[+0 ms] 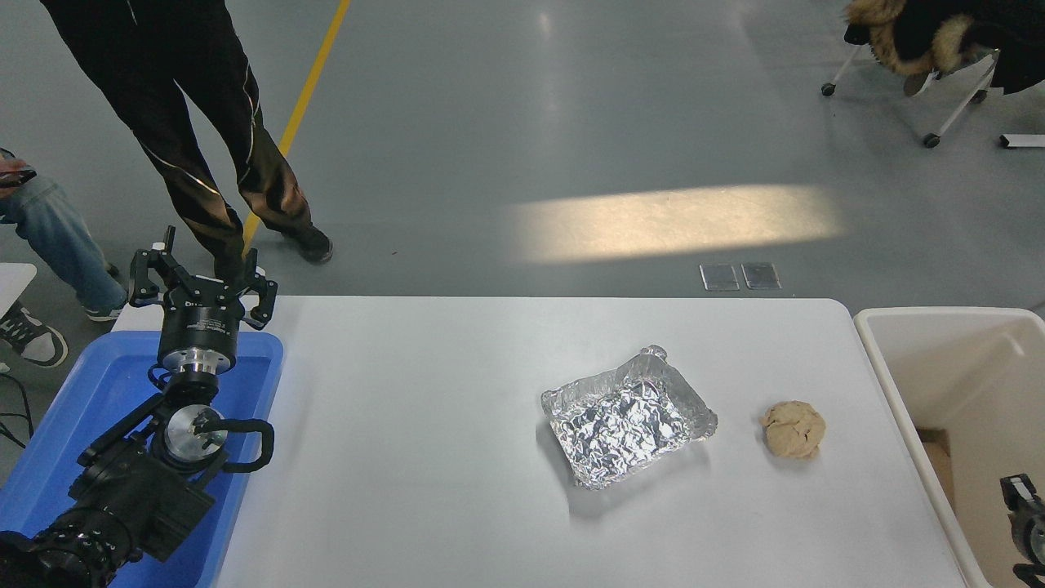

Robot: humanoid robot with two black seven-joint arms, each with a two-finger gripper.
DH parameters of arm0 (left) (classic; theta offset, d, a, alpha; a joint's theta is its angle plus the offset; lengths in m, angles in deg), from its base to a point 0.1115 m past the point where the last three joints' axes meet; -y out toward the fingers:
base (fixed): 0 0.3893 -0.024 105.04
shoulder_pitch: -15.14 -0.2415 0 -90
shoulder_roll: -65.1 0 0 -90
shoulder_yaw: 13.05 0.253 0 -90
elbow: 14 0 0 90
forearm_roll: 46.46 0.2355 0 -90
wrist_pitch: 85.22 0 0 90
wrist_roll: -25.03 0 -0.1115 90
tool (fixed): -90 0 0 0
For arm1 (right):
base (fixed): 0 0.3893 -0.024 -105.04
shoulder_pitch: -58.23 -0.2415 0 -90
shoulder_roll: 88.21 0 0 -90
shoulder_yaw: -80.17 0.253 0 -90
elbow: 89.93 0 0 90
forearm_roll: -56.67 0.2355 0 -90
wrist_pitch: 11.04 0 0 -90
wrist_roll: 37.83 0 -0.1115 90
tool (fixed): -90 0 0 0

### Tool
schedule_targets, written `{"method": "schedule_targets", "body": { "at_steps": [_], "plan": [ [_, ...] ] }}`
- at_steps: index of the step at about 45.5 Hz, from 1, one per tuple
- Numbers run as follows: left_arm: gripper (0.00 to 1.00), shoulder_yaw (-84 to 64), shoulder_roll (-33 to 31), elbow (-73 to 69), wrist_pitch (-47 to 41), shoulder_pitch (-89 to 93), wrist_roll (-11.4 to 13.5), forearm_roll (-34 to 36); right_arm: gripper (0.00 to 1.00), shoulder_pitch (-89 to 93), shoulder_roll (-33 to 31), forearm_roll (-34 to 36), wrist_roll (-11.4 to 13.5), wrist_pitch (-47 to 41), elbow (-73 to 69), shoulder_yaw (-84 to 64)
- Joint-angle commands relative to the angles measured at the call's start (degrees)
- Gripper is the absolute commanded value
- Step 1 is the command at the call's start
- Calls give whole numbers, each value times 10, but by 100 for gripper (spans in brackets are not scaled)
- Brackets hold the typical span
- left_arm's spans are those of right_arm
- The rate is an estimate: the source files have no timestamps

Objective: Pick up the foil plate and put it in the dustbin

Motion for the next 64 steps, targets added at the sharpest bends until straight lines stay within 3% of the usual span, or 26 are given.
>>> {"method": "schedule_targets", "body": {
  "at_steps": [1,32,36,41,43,44,55,64],
  "plan": [
    [99,-1,0,0,-1,0,-3,-1,0,0,-3,1,0,0,0,1],
    [99,0,0,-1,-2,1,-1,-1,0,-7,-1,1,0,-1,0,-1],
    [99,0,0,-1,-2,1,-1,-1,17,-12,-5,1,0,-1,-7,-1],
    [99,0,0,0,-1,1,-1,1,72,-40,-19,-1,0,-6,-16,-2],
    [99,0,0,0,-1,1,-1,1,89,-51,-28,-3,0,-6,-33,-2],
    [99,0,0,-1,-1,1,-1,1,92,-56,-36,-5,0,-6,-48,-3],
    [99,1,0,0,0,1,-1,1,95,-195,-230,-1,2,2,-335,-76],
    [99,1,0,0,1,1,-2,2,99,-374,-319,-1,2,-3,-524,-219]
  ]
}}
